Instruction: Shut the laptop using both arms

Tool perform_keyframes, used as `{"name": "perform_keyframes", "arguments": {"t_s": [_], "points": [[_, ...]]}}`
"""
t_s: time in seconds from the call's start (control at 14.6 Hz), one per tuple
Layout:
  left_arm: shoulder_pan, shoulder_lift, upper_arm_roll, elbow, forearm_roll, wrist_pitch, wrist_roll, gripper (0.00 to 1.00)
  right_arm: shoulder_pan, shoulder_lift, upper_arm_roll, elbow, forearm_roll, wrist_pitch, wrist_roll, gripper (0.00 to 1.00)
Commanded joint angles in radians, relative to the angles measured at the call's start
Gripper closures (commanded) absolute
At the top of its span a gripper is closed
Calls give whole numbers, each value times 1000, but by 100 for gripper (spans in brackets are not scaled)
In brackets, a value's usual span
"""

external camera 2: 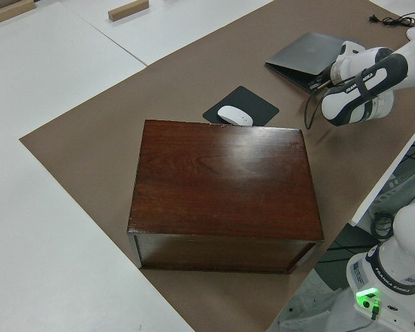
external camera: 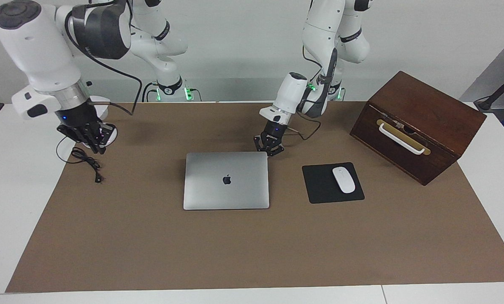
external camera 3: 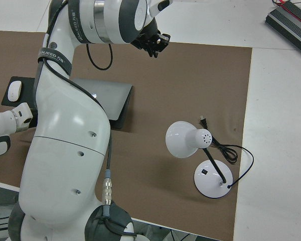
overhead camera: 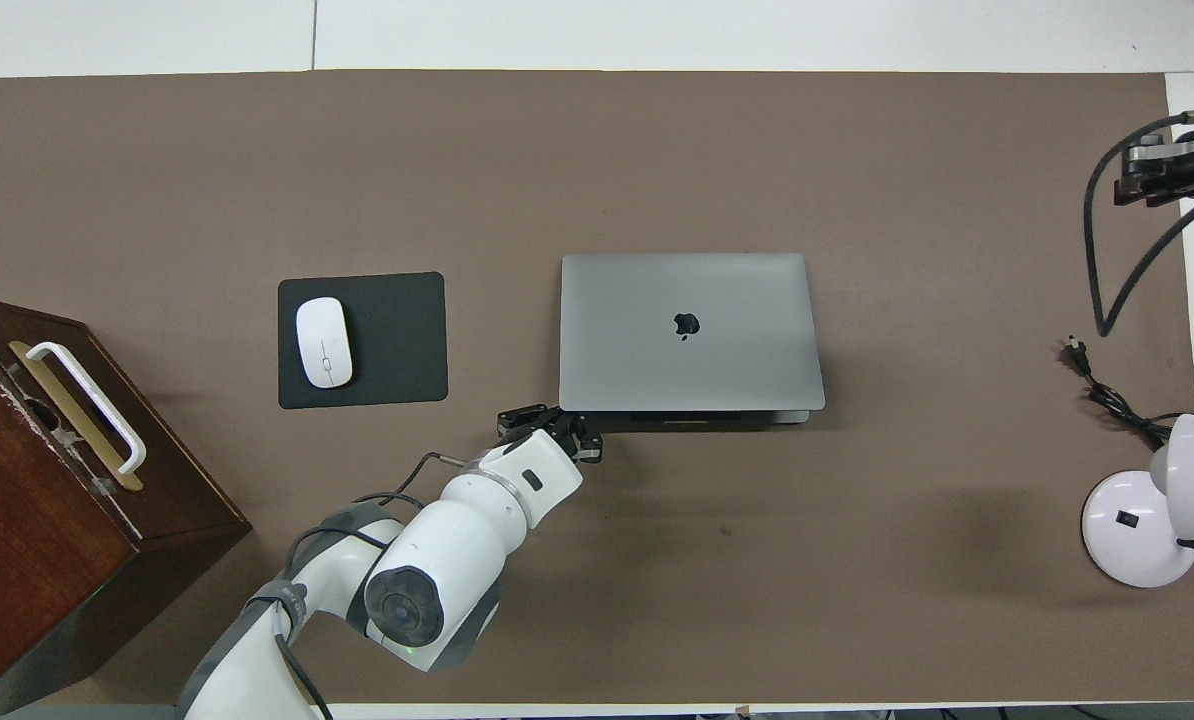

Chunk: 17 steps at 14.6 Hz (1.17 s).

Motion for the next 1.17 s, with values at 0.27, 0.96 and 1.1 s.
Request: {"name": "perform_keyframes", "arguments": {"t_s": [0.27,0.96,1.1], "points": [[20,-262,4,-11,-17,-479,16,100,-25,-94,8,8,15,-102,-56,0],[201,-471,4,186,120,-1165,92,100,-30,-181,9,5,107,-269,-30,0],[258,-503,4,219,120,-1245,123,100,-31,-225,9,-84,99,-228,-10,0]]}}
